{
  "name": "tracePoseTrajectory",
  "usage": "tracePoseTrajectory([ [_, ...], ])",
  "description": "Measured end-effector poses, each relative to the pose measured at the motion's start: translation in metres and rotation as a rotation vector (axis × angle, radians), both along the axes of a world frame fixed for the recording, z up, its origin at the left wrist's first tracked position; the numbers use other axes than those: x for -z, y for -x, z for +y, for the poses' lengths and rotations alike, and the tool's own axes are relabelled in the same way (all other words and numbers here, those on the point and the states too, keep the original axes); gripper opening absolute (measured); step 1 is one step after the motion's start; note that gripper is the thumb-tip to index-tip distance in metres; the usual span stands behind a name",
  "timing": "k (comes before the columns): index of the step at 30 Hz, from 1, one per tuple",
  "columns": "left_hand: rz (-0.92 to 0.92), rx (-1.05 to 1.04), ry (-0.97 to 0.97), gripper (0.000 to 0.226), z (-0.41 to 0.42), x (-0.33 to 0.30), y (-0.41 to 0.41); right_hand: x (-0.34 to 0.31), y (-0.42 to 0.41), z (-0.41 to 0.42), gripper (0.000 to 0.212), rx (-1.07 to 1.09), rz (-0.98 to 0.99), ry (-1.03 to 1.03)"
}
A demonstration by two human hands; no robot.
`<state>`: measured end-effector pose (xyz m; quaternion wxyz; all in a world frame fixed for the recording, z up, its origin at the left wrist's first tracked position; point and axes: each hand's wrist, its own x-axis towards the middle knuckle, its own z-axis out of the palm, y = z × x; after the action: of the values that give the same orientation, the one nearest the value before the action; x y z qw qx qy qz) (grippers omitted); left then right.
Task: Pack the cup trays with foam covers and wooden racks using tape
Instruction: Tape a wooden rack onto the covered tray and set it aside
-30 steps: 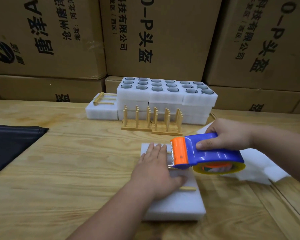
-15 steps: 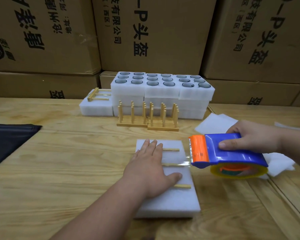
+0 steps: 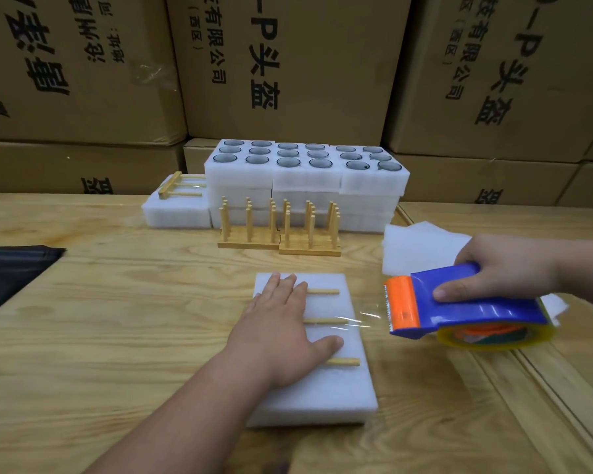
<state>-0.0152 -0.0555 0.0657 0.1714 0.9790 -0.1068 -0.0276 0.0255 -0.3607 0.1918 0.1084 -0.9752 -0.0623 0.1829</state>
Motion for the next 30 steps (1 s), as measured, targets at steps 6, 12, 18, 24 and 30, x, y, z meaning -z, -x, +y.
tracePoseTrajectory([
  [6,0.005,0.003,-0.006,0.106,-0.001,0.002,-0.001,0.001,-0.009,0.050,0.074,-0.032,-0.007,0.373],
  [12,-0.009,-0.003,-0.016,0.107,-0.001,0.003,-0.003,0.002,-0.015,0.099,0.067,-0.107,0.005,0.572],
  [18,-0.021,-0.008,-0.023,0.107,-0.002,0.005,-0.003,0.001,-0.015,0.131,0.055,-0.155,0.000,0.672],
  [24,-0.049,-0.009,-0.036,0.107,-0.004,0.006,-0.003,0.003,-0.009,0.157,0.036,-0.196,-0.013,0.808],
  [30,-0.054,0.005,-0.023,0.105,-0.006,0.003,-0.002,0.007,-0.006,0.200,0.018,-0.275,-0.101,0.912],
])
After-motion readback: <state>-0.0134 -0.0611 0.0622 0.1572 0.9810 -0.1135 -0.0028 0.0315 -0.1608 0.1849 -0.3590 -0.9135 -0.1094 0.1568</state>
